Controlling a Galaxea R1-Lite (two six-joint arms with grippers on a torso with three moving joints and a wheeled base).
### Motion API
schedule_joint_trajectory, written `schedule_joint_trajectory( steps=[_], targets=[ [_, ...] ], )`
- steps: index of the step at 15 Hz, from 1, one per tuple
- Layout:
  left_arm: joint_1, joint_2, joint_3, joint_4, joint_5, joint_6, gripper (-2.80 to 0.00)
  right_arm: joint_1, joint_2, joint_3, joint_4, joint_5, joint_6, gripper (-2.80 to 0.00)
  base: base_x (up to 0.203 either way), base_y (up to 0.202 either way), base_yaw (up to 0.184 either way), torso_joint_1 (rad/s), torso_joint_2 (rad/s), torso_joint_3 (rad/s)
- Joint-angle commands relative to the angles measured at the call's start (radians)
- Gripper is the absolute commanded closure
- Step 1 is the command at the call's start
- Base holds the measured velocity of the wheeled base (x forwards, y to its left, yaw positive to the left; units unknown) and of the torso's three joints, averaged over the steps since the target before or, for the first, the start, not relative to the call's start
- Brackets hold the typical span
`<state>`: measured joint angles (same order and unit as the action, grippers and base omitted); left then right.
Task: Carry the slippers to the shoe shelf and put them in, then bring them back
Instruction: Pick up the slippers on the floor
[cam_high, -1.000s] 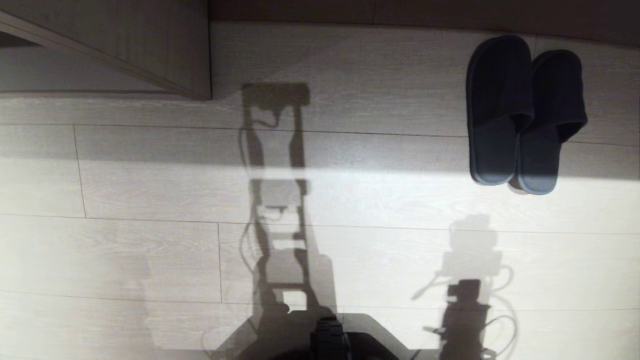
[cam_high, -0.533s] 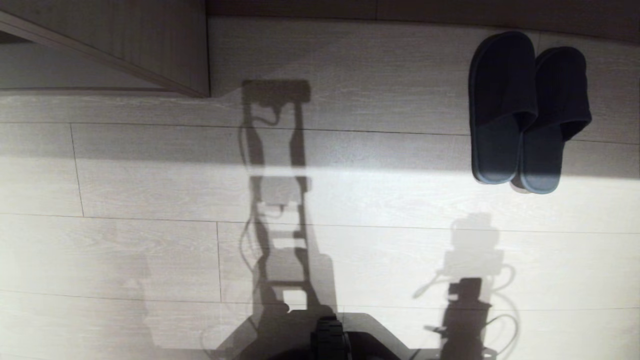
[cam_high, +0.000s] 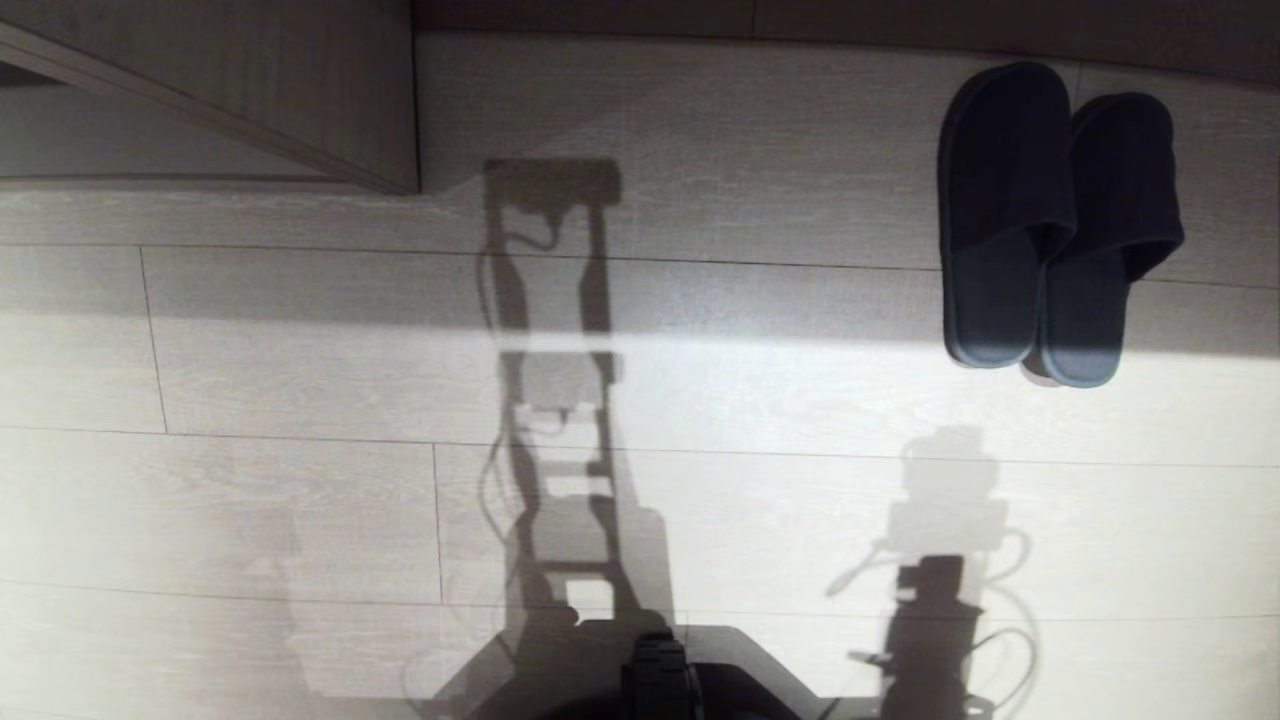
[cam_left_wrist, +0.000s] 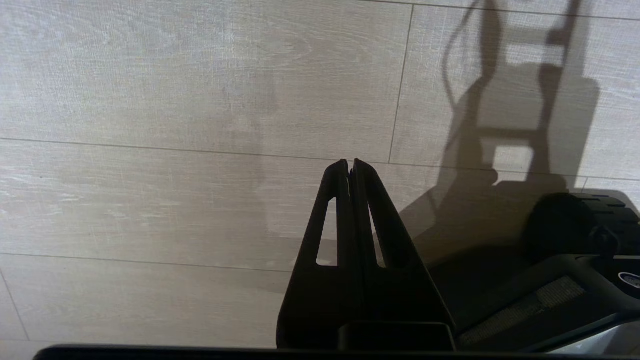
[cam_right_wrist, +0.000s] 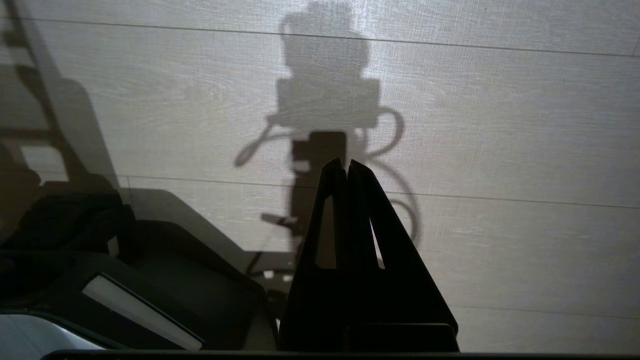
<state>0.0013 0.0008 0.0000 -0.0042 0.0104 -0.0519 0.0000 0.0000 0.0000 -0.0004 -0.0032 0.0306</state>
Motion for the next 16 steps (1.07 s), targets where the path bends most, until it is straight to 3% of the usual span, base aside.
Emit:
schedule_joint_trajectory(
  steps=[1, 11, 16],
  targets=[
    [0.000, -0.001, 0.000, 0.000, 0.000, 0.000, 0.00, 0.000, 0.000, 0.000, -0.001, 0.000, 0.000, 0.00, 0.000, 0.000, 0.000, 0.000, 0.00, 0.000],
    [0.000, -0.001, 0.000, 0.000, 0.000, 0.000, 0.00, 0.000, 0.000, -0.009, -0.001, 0.000, -0.013, 0.00, 0.000, 0.000, 0.000, 0.000, 0.00, 0.000],
    [0.000, 0.001, 0.000, 0.000, 0.000, 0.000, 0.00, 0.000, 0.083, -0.220, 0.058, 0.016, -0.018, 0.00, 0.000, 0.000, 0.000, 0.000, 0.00, 0.000]
  ],
)
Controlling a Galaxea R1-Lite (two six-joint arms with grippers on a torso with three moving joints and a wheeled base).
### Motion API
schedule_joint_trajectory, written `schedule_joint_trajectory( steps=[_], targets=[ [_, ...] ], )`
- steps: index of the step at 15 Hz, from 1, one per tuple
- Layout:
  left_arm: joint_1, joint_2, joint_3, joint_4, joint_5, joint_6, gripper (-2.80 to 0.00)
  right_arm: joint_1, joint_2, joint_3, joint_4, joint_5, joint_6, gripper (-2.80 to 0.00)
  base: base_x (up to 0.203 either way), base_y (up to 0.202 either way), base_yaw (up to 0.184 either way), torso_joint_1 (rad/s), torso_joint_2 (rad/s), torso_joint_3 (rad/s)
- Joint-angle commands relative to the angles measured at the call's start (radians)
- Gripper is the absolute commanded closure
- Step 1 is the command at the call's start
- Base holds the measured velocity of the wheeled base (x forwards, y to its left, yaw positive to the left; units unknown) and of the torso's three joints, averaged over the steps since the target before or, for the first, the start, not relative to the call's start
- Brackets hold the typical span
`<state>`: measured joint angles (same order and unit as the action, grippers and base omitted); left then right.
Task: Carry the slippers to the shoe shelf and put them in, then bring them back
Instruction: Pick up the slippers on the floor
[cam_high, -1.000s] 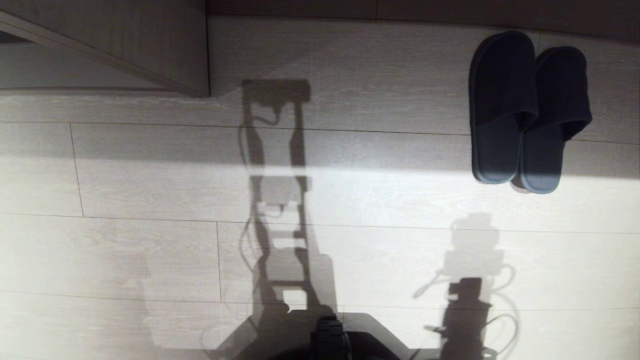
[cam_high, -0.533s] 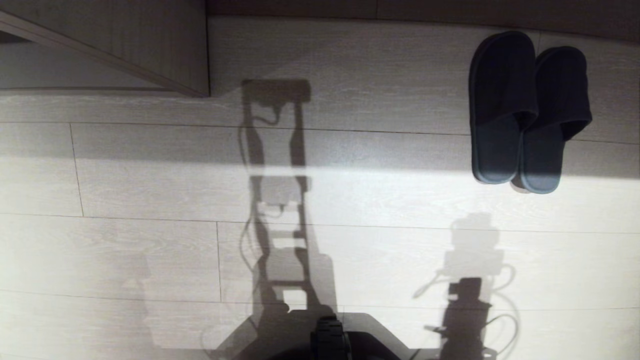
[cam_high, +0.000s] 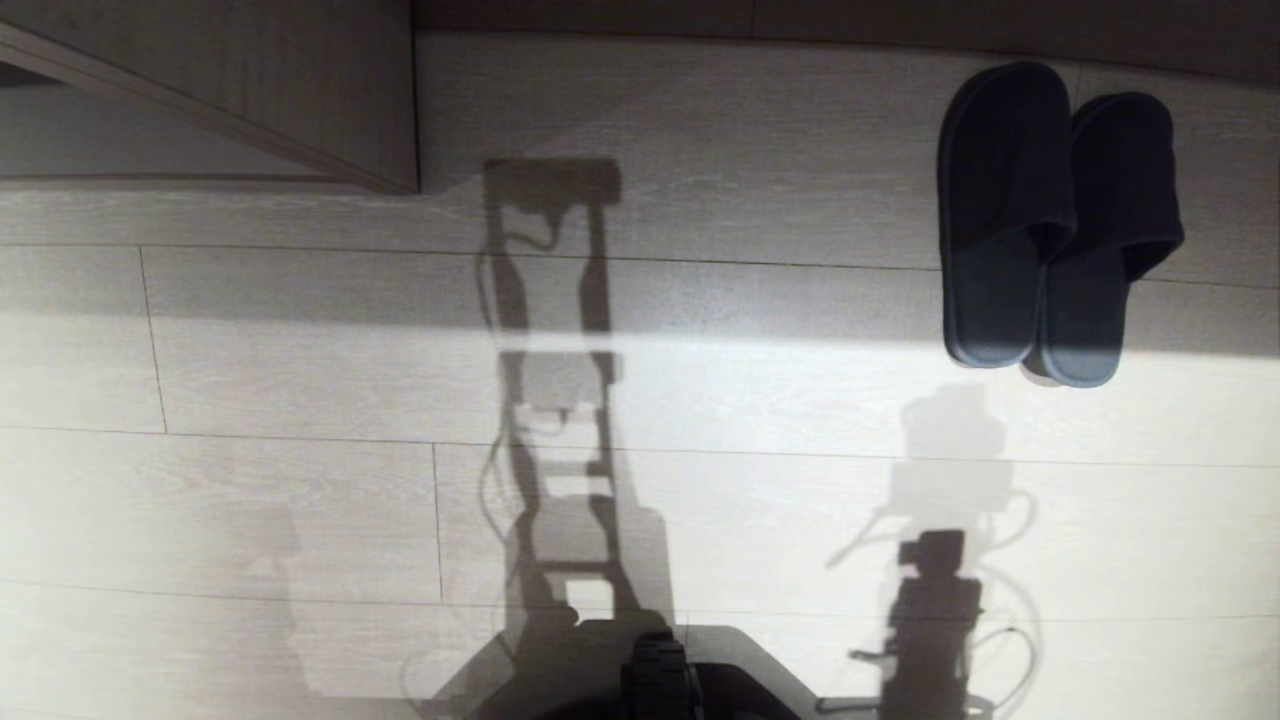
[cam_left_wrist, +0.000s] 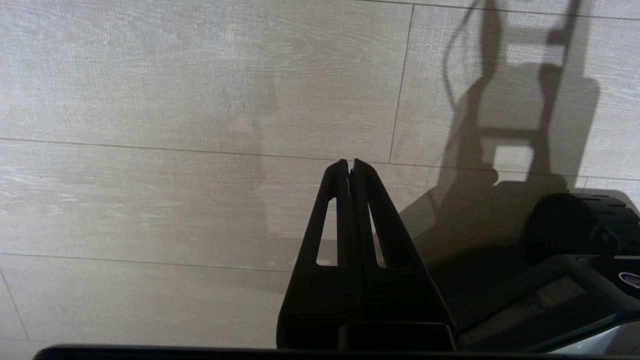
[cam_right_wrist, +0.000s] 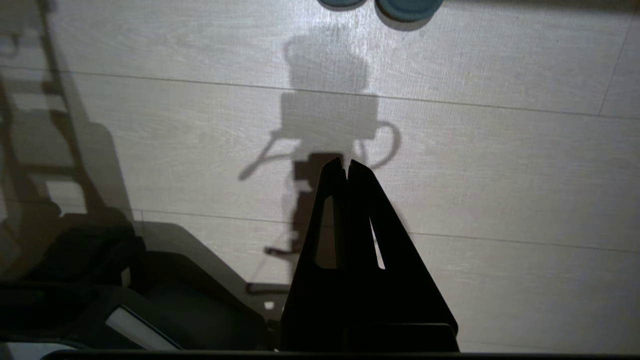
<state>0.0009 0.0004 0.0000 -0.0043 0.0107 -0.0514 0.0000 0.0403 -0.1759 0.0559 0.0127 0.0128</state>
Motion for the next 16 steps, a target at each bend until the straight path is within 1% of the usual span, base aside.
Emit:
schedule_joint_trajectory(
  steps=[1, 3, 4, 5, 7, 9, 12, 16],
  targets=[
    [0.001, 0.000, 0.000, 0.000, 0.000, -0.001, 0.00, 0.000, 0.074, -0.078, 0.009, 0.001, -0.002, 0.00, 0.000, 0.000, 0.000, 0.000, 0.00, 0.000],
    [0.001, 0.000, 0.000, 0.000, 0.000, -0.001, 0.00, 0.000, 0.099, -0.107, 0.015, -0.001, -0.012, 0.00, 0.000, 0.000, 0.000, 0.000, 0.00, 0.000],
    [0.001, 0.000, 0.000, 0.000, 0.000, -0.001, 0.00, 0.000, 0.130, -0.121, 0.013, -0.007, -0.031, 0.00, 0.000, 0.000, 0.000, 0.000, 0.00, 0.000],
    [0.001, 0.000, 0.000, 0.000, 0.000, -0.001, 0.00, 0.000, 0.193, -0.133, 0.010, -0.025, -0.051, 0.00, 0.000, 0.000, 0.000, 0.000, 0.00, 0.000],
    [0.001, 0.000, 0.000, 0.000, 0.000, -0.001, 0.00, 0.000, 0.324, -0.158, -0.014, -0.087, -0.085, 0.00, 0.000, 0.000, 0.000, 0.000, 0.00, 0.000],
    [0.001, 0.000, 0.000, 0.000, 0.000, -0.001, 0.00, -0.001, 0.458, -0.173, -0.099, -0.136, -0.110, 0.00, 0.000, 0.000, 0.000, 0.000, 0.00, 0.000],
    [0.001, 0.001, 0.000, 0.000, 0.000, -0.001, 0.00, -0.001, 0.631, -0.179, -0.271, -0.218, -0.141, 0.00, 0.000, 0.000, 0.000, 0.000, 0.00, 0.000],
    [0.001, 0.000, 0.000, 0.000, 0.000, -0.001, 0.00, -0.010, 0.852, -0.178, -0.421, -0.247, -0.156, 0.00, 0.000, 0.000, 0.000, 0.000, 0.00, 0.000]
  ],
)
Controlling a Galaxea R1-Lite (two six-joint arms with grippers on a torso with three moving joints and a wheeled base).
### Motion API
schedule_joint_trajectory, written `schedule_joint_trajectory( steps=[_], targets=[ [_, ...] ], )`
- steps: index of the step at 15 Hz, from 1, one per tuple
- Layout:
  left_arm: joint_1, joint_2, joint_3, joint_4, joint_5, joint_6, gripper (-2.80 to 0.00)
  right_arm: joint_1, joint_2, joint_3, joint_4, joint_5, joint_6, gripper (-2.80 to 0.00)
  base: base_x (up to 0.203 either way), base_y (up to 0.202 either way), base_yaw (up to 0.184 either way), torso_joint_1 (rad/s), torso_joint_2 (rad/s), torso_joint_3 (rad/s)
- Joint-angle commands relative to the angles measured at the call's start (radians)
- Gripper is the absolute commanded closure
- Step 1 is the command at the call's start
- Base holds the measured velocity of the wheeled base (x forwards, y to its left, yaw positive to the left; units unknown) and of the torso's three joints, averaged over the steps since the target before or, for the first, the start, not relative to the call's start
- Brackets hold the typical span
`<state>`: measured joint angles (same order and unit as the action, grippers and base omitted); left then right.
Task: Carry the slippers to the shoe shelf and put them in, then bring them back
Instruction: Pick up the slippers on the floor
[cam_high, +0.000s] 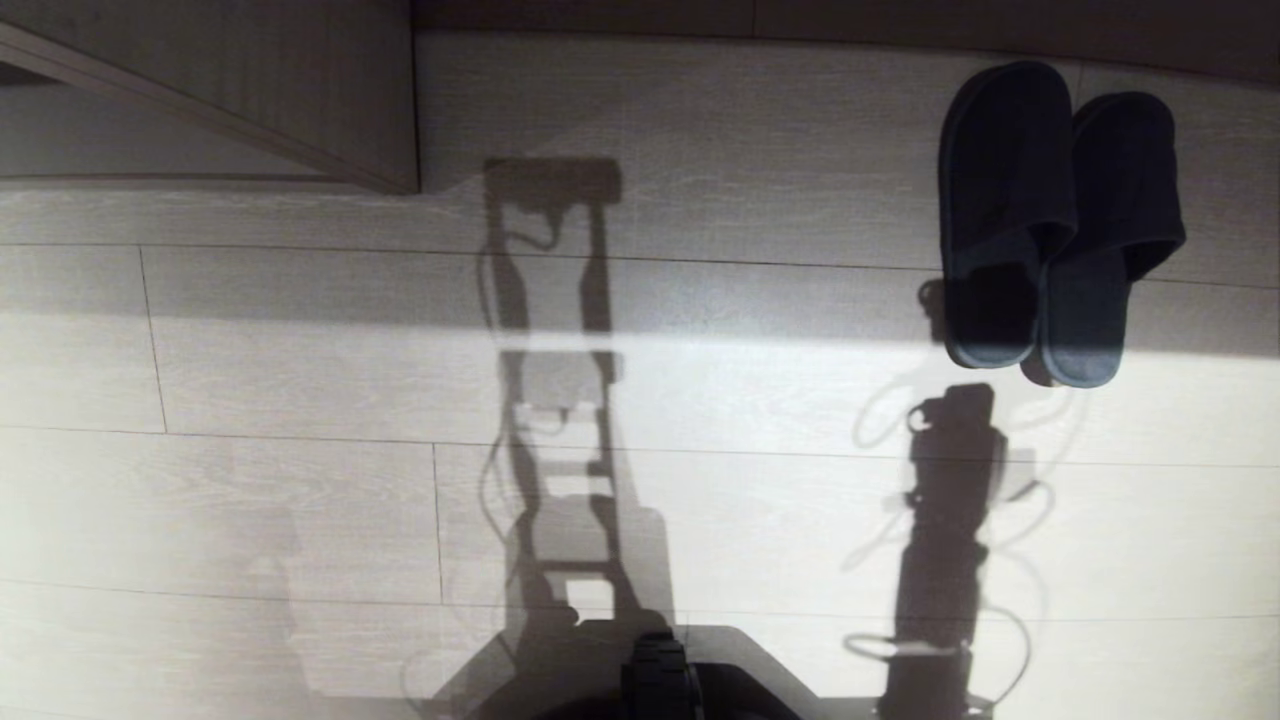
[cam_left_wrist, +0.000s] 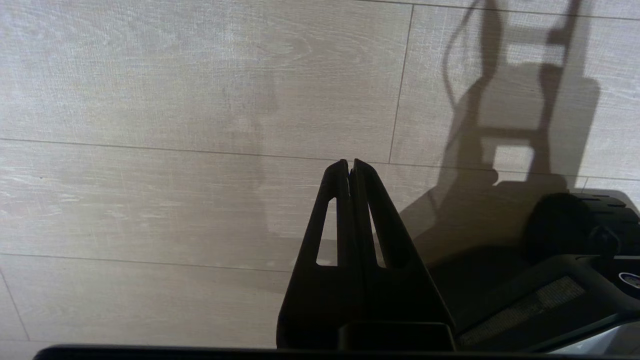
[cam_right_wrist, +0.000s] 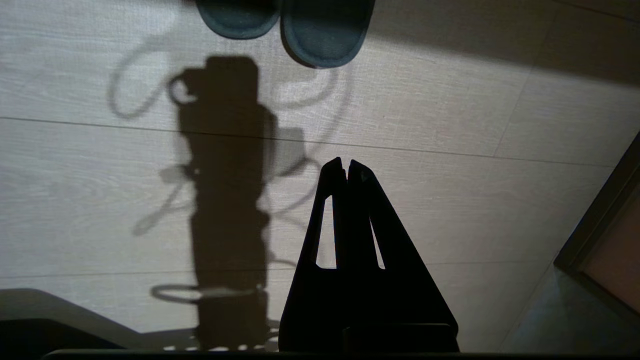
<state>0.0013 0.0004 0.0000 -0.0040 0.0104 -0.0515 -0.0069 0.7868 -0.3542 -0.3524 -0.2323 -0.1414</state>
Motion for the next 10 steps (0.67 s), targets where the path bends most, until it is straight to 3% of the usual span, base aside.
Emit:
schedule_joint_trajectory(
  steps=[1, 5, 10],
  targets=[
    [0.000, 0.000, 0.000, -0.001, 0.000, -0.001, 0.00, -0.011, 0.148, 0.004, -0.056, -0.003, 0.000, 0.00, 0.000, 0.000, 0.000, 0.000, 0.00, 0.000],
    [0.000, 0.000, 0.000, -0.001, 0.000, -0.001, 0.00, -0.024, 0.312, 0.069, -0.300, -0.003, 0.007, 0.00, 0.000, 0.000, 0.000, 0.000, 0.00, 0.000],
    [0.000, 0.000, 0.000, -0.001, 0.000, -0.001, 0.00, -0.037, 0.551, 0.089, -0.614, -0.003, 0.105, 0.00, 0.000, 0.000, 0.000, 0.000, 0.00, 0.000]
  ],
)
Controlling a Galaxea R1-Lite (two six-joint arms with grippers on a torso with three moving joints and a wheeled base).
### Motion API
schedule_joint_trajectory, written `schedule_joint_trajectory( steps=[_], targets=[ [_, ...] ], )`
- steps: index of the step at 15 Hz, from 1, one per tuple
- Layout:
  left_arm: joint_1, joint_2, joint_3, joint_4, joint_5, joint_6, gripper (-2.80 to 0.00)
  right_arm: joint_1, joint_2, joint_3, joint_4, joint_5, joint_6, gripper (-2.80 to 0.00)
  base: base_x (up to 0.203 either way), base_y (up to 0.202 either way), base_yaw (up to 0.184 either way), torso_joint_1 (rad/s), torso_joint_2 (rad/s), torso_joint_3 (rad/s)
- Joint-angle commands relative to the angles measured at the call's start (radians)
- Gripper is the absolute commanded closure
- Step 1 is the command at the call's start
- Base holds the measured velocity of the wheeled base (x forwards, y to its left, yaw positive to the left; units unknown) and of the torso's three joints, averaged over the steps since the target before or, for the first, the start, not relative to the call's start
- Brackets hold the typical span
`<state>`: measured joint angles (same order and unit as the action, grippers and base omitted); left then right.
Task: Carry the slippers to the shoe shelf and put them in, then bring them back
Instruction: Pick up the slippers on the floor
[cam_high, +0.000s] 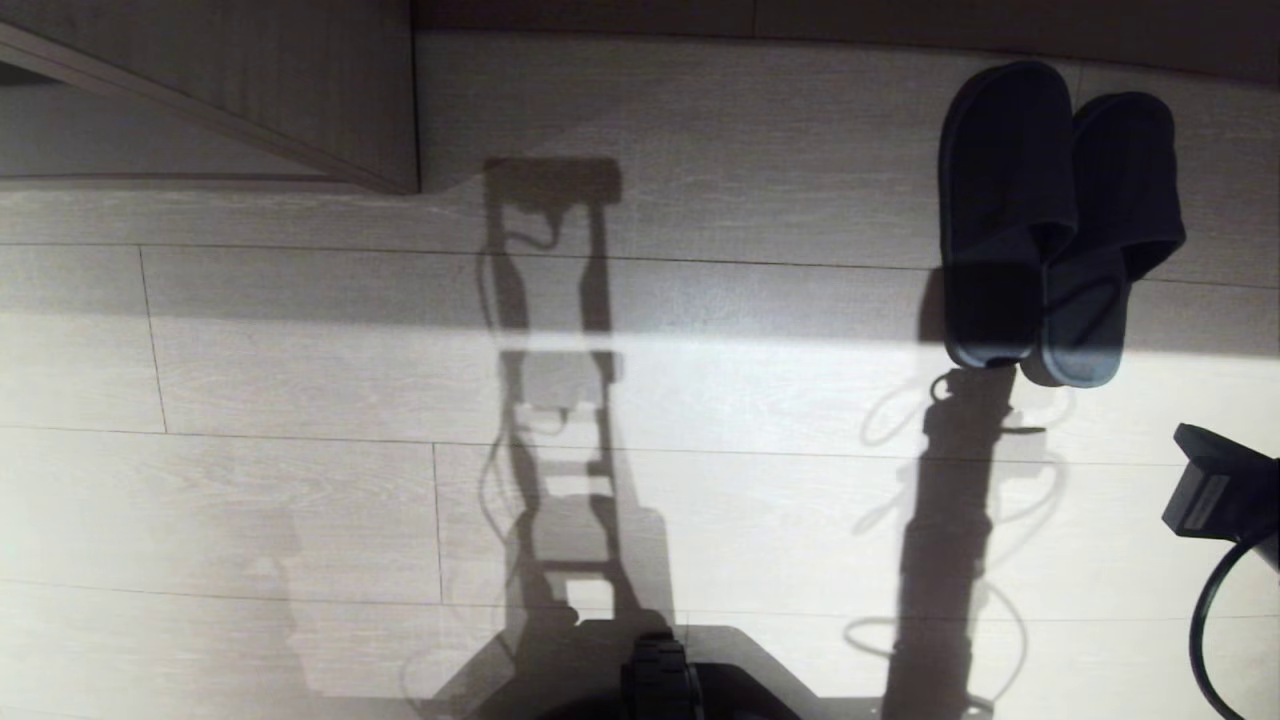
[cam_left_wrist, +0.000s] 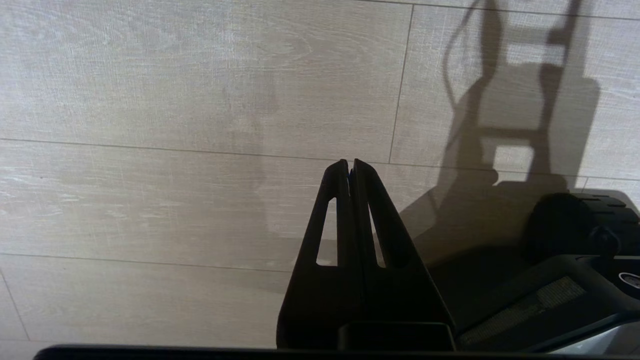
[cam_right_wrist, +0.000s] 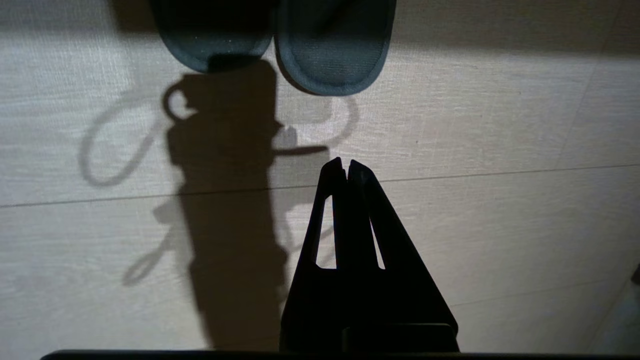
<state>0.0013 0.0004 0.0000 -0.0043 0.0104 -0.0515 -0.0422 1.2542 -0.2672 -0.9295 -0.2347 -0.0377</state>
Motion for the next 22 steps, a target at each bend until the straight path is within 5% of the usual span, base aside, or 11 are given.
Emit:
schedule_joint_trajectory(
  steps=[1, 9, 22],
  targets=[
    [0.000, 0.001, 0.000, 0.000, 0.000, -0.001, 0.00, -0.003, 0.117, 0.002, -0.082, -0.001, 0.008, 0.00, 0.000, 0.000, 0.000, 0.000, 0.00, 0.000],
    [0.000, 0.000, 0.000, 0.000, 0.000, -0.001, 0.00, 0.001, 0.279, -0.034, -0.373, -0.003, 0.026, 0.00, 0.000, 0.000, 0.000, 0.000, 0.00, 0.000],
    [0.000, 0.000, 0.000, 0.000, 0.000, -0.001, 0.00, 0.004, 0.383, -0.172, -0.382, 0.000, 0.046, 0.00, 0.000, 0.000, 0.000, 0.000, 0.00, 0.000]
  ],
)
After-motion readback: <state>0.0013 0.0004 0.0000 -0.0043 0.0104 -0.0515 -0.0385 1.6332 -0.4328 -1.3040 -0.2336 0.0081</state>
